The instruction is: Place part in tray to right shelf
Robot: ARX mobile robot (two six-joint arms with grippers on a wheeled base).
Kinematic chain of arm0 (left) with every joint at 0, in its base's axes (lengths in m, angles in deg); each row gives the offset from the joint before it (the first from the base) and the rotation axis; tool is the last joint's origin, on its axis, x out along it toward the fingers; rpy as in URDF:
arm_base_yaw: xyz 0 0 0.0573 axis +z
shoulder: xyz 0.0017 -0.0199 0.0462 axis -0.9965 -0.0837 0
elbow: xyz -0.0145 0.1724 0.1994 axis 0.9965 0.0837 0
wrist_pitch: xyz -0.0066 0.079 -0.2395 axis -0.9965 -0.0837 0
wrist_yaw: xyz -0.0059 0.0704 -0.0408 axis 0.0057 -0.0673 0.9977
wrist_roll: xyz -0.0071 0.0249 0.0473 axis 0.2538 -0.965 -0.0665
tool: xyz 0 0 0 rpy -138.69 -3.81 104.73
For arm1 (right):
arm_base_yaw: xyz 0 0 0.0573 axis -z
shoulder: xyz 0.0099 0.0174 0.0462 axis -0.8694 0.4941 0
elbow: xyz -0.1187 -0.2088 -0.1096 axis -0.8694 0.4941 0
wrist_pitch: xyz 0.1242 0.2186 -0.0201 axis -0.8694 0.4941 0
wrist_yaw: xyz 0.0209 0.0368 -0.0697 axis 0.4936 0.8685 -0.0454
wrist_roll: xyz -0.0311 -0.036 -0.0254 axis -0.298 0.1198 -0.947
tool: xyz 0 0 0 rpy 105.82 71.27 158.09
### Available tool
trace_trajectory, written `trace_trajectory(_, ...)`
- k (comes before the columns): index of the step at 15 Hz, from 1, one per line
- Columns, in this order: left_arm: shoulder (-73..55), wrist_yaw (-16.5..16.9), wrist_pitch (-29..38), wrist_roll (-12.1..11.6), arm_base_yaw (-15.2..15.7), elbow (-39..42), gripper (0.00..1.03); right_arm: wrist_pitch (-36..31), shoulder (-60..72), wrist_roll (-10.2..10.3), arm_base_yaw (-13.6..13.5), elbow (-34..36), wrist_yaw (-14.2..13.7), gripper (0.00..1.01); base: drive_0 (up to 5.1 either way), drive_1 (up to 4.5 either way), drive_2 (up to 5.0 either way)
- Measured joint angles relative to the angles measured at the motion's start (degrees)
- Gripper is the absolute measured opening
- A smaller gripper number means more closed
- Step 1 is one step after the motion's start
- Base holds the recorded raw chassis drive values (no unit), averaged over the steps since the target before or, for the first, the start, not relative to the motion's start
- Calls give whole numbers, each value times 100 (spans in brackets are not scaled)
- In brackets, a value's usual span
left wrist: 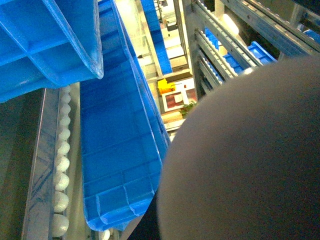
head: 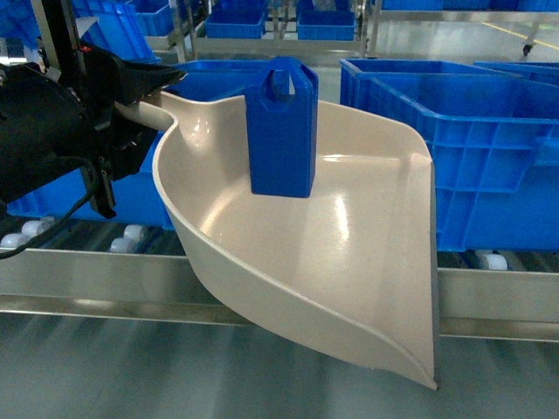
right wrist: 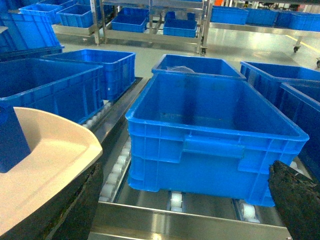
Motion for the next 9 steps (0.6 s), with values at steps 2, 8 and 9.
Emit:
trace_trajectory(2, 0, 0, 2, 0, 0, 0, 13, 0, 0, 0, 0, 0, -2, 98, 0, 0, 0)
trace_trajectory(8, 0, -4, -7, 0, 0, 0, 13, 0, 0, 0, 0, 0, -2, 98, 0, 0, 0)
trace_trajectory(9, 352, -879, -1305, 151, -166, -109, 13, 0, -2, 0, 0, 0, -2, 98, 0, 0, 0)
